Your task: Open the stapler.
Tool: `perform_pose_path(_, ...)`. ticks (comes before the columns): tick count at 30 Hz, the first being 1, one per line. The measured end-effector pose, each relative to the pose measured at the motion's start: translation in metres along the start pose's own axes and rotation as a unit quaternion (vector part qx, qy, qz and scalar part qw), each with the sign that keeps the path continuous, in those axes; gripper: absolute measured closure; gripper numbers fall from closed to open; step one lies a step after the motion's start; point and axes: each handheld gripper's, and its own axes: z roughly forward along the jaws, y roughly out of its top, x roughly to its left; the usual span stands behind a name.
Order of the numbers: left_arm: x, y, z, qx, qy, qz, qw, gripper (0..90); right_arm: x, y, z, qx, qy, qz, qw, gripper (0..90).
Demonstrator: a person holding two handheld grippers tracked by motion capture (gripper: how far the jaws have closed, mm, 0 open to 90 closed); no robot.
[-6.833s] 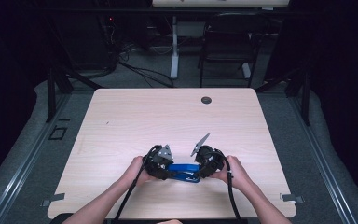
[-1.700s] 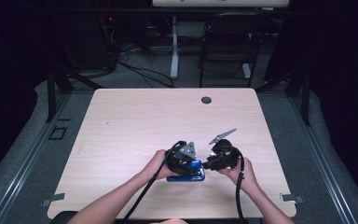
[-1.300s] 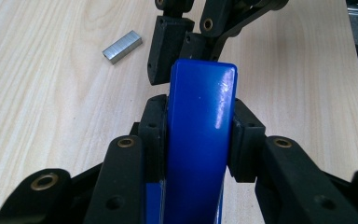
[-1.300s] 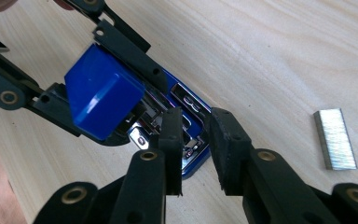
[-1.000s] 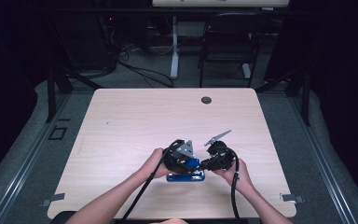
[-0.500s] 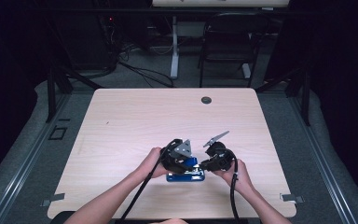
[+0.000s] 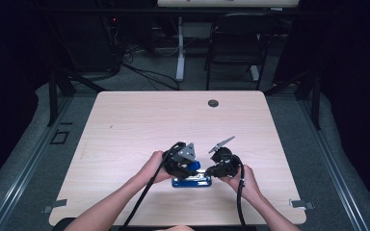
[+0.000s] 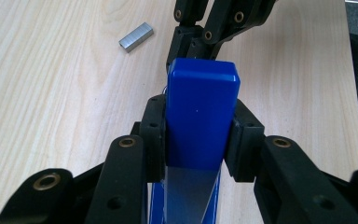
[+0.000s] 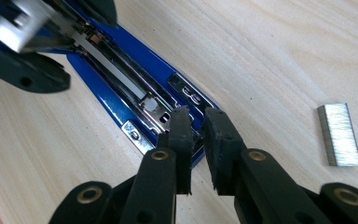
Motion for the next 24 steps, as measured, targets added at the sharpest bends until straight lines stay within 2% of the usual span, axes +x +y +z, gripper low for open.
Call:
perform_pose_path(14, 0.002, -0.009, -0.016, 0.005, -0.003, 0.006, 1.0000, 65.7, 0.003, -0.001, 0.002, -0.008, -0.001, 0.009, 0.9999, 83.8)
perform_pose_path(19, 0.005, -0.020, -0.025, -0.010, -0.012, -0.003, 0.9999, 65.7, 0.003, -0.001, 0.001, -0.004, -0.005, 0.005, 1.0000, 83.8)
perform_pose_path(20, 0.005, -0.022, -0.027, -0.011, -0.015, -0.004, 0.9998, 65.7, 0.002, -0.001, 0.000, -0.001, -0.008, -0.004, 1.0000, 83.9)
perform_pose_path(24, 0.008, -0.033, -0.033, -0.026, -0.021, -0.008, 0.9994, 65.8, 0.003, 0.000, 0.000, -0.001, -0.009, -0.002, 1.0000, 83.9)
